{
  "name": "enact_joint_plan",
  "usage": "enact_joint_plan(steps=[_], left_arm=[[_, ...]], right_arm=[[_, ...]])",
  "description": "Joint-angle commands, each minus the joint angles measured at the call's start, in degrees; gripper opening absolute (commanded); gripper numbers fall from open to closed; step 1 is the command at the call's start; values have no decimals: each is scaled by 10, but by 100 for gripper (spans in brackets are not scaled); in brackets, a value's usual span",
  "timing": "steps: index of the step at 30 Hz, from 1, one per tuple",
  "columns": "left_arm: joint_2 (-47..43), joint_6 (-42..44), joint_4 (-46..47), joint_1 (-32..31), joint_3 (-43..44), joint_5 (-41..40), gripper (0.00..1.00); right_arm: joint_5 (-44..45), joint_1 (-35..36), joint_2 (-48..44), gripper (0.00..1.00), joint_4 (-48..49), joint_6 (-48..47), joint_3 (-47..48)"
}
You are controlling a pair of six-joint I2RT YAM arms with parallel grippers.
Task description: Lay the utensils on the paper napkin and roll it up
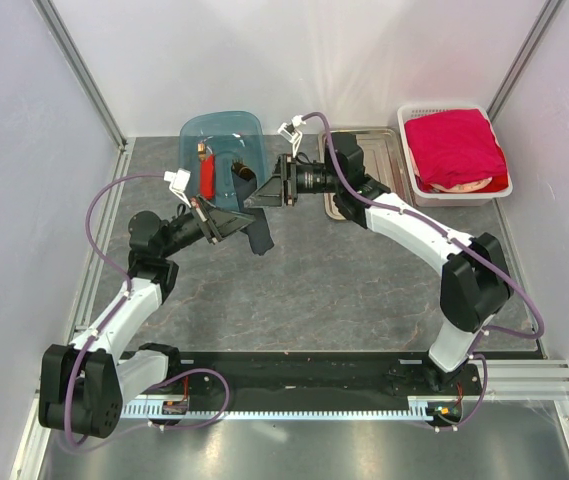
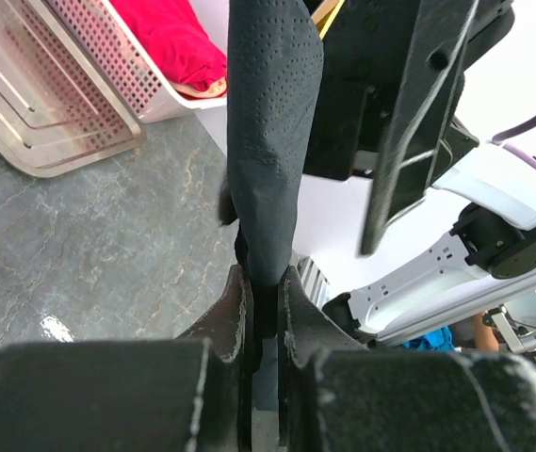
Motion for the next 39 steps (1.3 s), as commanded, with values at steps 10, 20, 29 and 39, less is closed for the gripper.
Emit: enact_joint_plan(steps=[10,20,29,39], left_arm=[[-7,-9,50,-6,5,13,2],[5,-13,61,-6,13,10,2],[7,-9,59,-8,8,14,2],[-7,5,20,-5,3,1,30]], right_arm=[[3,9,12,57,58,36,-3],[11,9,2,52,21,1,-22],[4,9,9,7,50,29,-17],[-12,6,7,0,124,79,-24]])
